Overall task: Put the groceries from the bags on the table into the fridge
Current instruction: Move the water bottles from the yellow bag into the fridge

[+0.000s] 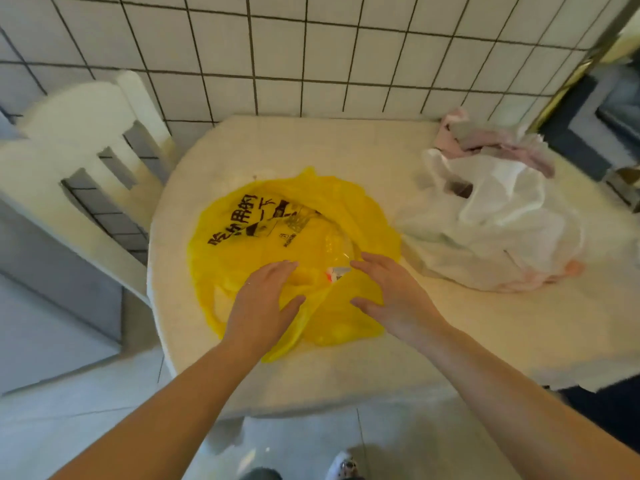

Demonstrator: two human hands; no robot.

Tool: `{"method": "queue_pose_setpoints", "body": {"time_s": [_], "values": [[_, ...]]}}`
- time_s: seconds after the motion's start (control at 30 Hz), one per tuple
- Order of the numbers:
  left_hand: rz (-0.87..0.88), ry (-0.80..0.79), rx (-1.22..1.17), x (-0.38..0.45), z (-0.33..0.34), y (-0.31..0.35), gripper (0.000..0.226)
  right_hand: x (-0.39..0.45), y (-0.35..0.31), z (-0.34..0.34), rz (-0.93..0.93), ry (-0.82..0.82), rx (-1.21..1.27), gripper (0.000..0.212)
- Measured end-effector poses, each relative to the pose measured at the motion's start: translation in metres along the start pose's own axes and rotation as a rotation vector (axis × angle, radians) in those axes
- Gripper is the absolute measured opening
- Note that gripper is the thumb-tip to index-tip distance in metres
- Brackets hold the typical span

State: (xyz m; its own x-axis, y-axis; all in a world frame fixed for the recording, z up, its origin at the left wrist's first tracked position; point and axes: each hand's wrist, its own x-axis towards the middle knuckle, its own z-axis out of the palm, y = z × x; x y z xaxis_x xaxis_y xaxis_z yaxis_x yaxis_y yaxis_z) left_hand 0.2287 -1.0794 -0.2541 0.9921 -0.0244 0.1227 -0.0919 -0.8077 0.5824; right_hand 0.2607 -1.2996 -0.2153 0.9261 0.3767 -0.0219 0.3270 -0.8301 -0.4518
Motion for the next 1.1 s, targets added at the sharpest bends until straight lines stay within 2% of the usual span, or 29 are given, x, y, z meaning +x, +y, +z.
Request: {"method": "queue_pose_setpoints", "body": {"time_s": [0.17, 0.33, 0.67, 0.77, 0.9, 1.1], "values": [[-0.083, 0.038, -0.013, 0.014, 0.027, 0.022, 0.056, 0.058, 0.035, -0.017, -0.168, -0.058, 0.011, 0.055], [-0.132, 0.1, -0.078, 0.029, 0.04, 0.031, 0.055, 0.101, 0.051, -0.014, -0.306, -0.192, -0.016, 0.046], [-0.198, 0.103, -0.143, 0.082, 0.056, 0.04, 0.056, 0.156, 0.058, -0.015, -0.426, -0.296, -0.044, 0.039], [-0.268, 0.072, -0.124, 0.085, 0.067, 0.047, 0.063, 0.166, 0.06, -0.003, -0.524, -0.407, -0.068, 0.04], [-0.429, 0.074, -0.052, 0.081, 0.08, 0.063, 0.071, 0.177, 0.073, 0.002, -0.654, -0.511, -0.238, 0.046], [-0.675, 0.026, 0.161, 0.059, 0.107, 0.103, 0.061, 0.166, 0.095, -0.01, -0.752, -0.564, -0.388, 0.072]]}}
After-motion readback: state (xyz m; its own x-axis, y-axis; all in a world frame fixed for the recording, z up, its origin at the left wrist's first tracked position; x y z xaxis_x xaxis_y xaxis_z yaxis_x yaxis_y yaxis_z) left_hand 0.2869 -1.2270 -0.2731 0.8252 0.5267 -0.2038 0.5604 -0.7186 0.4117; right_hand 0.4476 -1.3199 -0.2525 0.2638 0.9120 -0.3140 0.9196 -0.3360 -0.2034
